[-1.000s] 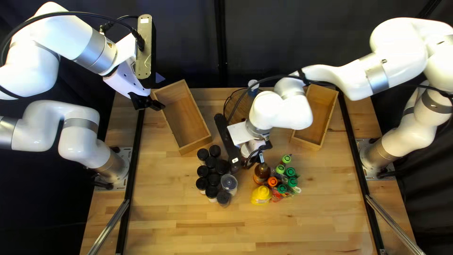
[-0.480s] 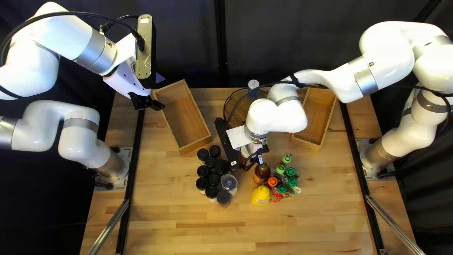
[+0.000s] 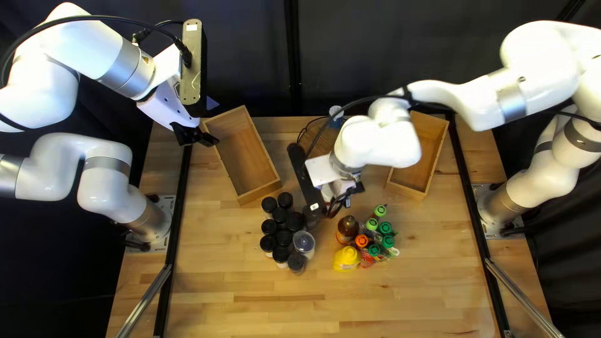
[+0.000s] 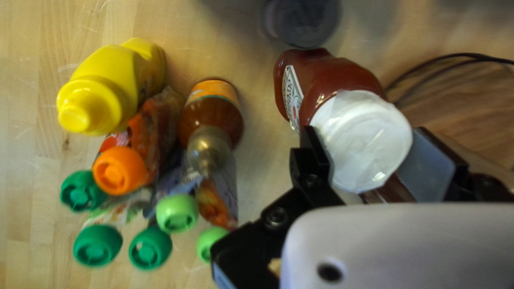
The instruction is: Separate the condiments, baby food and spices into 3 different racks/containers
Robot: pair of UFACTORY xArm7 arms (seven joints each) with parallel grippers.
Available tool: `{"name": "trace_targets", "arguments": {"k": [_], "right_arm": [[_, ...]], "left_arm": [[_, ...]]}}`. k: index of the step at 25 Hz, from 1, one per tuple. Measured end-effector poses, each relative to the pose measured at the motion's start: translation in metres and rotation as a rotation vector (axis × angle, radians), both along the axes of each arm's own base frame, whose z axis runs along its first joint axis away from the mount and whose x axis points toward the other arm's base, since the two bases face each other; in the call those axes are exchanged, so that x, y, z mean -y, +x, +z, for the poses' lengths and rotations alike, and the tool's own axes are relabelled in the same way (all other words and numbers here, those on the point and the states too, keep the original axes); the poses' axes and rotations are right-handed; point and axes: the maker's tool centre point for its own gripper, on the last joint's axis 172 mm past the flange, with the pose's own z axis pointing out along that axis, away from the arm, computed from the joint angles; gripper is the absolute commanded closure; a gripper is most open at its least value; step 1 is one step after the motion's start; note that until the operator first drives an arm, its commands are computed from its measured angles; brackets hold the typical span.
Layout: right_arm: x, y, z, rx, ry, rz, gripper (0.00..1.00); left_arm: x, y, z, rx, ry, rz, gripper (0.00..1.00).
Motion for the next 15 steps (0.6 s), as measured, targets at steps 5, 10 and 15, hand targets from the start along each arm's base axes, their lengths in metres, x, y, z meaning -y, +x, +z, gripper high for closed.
{"name": "trace_targets", "arguments": {"k": [5,10,15], "right_arm": [[0.027,0.008,0.016,0.028,-0.004,-0.084,1.0],[0.061,0.017,0.019,0.044,-0.003,-0.237,1.0],[0.101,0.028,0.008,0.033,-0.022,-0.42,1.0]], "left_arm": [[0.0,0.0,0.0,0.0,0.0,0.0,0.0],[0.0,0.0,0.0,0.0,0.0,0.0,0.0],[0.0,0.0,0.0,0.0,0.0,0.0,0.0]]}}
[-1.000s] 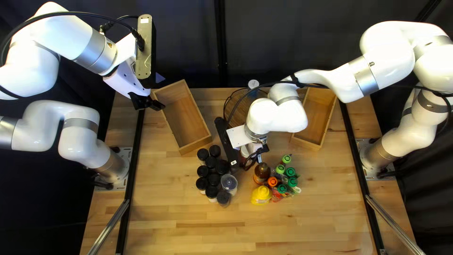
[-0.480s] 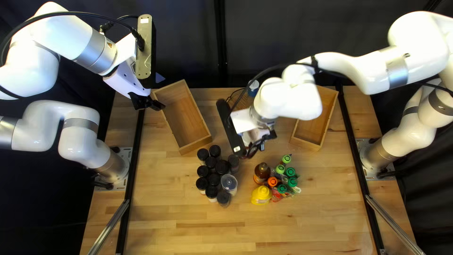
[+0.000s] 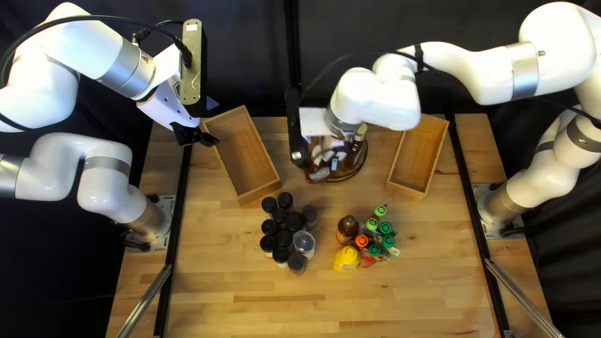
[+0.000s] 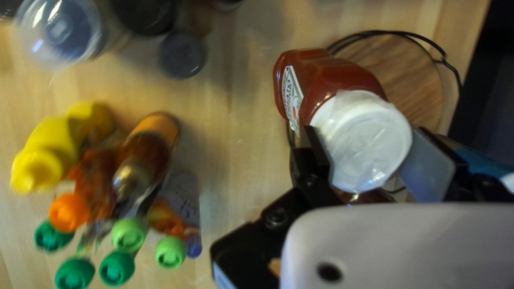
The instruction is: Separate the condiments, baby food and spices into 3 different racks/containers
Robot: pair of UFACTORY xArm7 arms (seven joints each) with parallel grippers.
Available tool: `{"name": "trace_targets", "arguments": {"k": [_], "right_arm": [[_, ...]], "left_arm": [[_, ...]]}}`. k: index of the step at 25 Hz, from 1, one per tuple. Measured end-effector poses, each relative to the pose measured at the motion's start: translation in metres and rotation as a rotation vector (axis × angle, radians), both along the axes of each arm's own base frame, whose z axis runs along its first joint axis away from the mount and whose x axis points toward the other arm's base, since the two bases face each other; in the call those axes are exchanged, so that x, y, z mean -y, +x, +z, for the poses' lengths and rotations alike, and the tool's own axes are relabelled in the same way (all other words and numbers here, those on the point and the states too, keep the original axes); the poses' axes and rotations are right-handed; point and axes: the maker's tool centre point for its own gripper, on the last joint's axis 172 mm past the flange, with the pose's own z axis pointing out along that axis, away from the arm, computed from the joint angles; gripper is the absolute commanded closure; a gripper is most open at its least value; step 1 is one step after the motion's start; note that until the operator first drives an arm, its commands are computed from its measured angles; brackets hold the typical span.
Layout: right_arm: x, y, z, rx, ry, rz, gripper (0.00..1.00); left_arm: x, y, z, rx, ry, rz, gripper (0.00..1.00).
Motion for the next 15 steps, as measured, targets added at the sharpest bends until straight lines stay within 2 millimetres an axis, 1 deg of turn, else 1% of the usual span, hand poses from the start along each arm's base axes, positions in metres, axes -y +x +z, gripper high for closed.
{"name": "trace_targets", "arguments": {"k": [3,7,11,15], "right_arm": [[0.022,0.003,-0.009,-0.008,-0.014,-0.078,1.0],[0.042,0.003,-0.019,-0.01,-0.025,-0.13,1.0],[0.051,0.003,-0.027,-0.012,-0.027,-0.151,1.0],[0.054,0.005,-0.033,-0.018,-0.026,-0.159,1.0]], "left_arm": [[0.0,0.0,0.0,0.0,0.0,0.0,0.0],[0.0,0.0,0.0,0.0,0.0,0.0,0.0],[0.0,0.0,0.0,0.0,0.0,0.0,0.0],[0.0,0.0,0.0,0.0,0.0,0.0,0.0]]}}
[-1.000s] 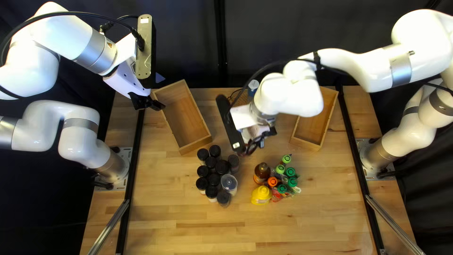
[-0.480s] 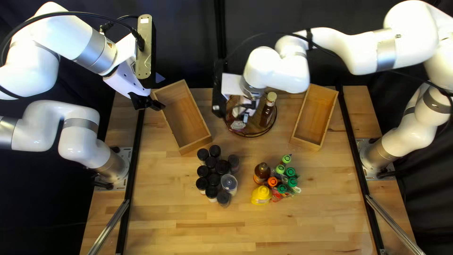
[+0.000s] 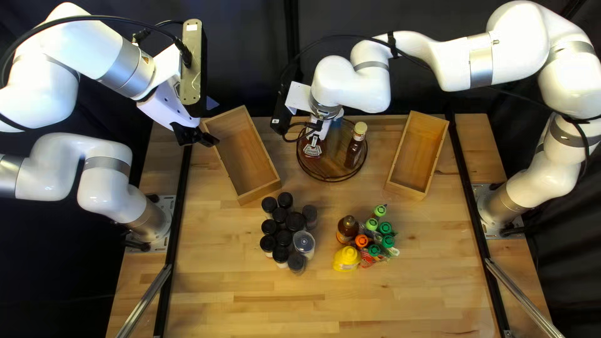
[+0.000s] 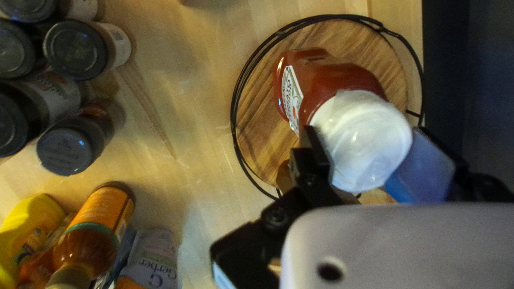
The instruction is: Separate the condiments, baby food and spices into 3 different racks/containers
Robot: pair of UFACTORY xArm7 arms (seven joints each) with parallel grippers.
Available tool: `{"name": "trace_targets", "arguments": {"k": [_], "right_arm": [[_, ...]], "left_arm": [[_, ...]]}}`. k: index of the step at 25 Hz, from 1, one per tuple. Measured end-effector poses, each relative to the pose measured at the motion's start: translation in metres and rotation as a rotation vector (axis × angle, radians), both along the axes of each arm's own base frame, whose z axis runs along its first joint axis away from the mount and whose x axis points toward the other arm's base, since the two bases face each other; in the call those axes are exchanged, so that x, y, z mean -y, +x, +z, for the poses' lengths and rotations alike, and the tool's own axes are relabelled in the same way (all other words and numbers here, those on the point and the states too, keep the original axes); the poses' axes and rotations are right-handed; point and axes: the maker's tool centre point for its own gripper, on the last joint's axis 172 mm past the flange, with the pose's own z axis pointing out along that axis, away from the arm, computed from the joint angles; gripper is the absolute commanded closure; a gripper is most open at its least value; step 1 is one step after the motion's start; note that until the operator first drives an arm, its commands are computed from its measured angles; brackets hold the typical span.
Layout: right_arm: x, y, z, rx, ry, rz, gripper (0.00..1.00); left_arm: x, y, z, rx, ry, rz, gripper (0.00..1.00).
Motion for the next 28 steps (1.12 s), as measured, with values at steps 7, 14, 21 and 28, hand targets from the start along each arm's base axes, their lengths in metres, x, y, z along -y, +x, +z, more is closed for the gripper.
{"name": "trace_targets", "arguments": {"k": [7,14,21,28], "right_arm": [[-0.002,0.006,-0.014,-0.024,0.011,-0.002,1.0],[-0.004,0.008,-0.027,-0.049,0.04,0.006,1.0],[-0.007,0.008,-0.03,-0.053,0.064,0.028,0.2],[-0.019,0.006,-0.018,-0.039,0.08,0.069,0.03]], "left_arm": [[0.0,0.0,0.0,0.0,0.0,0.0,0.0],[0.0,0.0,0.0,0.0,0.0,0.0,0.0],[0.0,0.0,0.0,0.0,0.0,0.0,0.0],[0.0,0.0,0.0,0.0,0.0,0.0,0.0]]}}
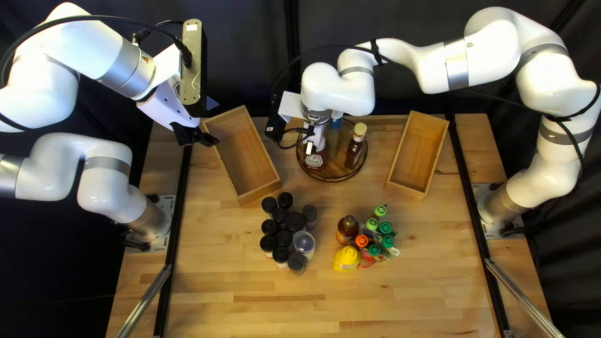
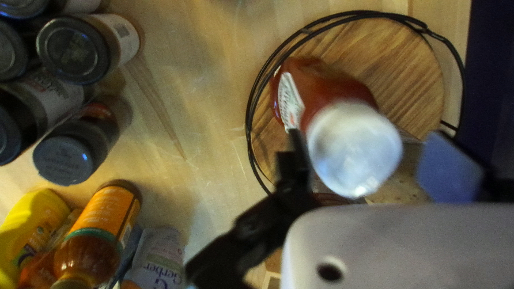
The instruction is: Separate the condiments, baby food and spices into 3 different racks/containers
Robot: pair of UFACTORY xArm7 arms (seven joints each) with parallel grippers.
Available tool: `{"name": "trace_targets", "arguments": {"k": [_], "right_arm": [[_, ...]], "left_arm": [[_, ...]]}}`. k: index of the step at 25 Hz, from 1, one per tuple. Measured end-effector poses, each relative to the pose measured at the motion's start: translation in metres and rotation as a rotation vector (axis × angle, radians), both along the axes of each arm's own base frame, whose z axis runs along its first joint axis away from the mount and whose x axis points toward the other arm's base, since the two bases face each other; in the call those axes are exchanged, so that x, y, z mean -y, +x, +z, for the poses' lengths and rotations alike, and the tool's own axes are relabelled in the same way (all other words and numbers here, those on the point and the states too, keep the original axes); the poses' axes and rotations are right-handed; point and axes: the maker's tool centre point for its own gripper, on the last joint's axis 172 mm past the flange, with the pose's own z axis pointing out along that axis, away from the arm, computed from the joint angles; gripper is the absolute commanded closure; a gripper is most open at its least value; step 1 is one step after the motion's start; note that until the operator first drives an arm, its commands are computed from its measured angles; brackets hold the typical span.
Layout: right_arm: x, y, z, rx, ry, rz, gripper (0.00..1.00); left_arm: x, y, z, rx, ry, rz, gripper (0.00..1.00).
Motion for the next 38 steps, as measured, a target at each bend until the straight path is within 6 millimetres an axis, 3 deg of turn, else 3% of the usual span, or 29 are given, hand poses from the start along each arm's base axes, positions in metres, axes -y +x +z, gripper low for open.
{"name": "trace_targets", "arguments": {"k": [6,10,14,18,23,31,38], "right_arm": [[-0.031,-0.006,0.035,0.045,0.015,0.067,0.0],[-0.078,-0.016,0.066,0.094,0.073,0.162,0.0],[-0.13,-0.035,0.079,0.14,0.15,0.254,0.0],[-0.176,-0.056,0.069,0.157,0.19,0.342,0.0],[-0.202,-0.067,0.05,0.141,0.178,0.389,0.0],[-0.222,-0.067,0.023,0.1,0.089,0.294,0.0],[-0.216,-0.063,-0.011,0.034,0.019,0.163,0.0]], "left_arm": [[0.0,0.0,0.0,0.0,0.0,0.0,0.0],[0.0,0.0,0.0,0.0,0.0,0.0,0.0],[0.0,0.0,0.0,0.0,0.0,0.0,0.0],[0.0,0.0,0.0,0.0,0.0,0.0,0.0],[0.0,0.0,0.0,0.0,0.0,0.0,0.0],[0.0,0.0,0.0,0.0,0.0,0.0,0.0],[0.0,0.0,0.0,0.0,0.0,0.0,0.0]]}}
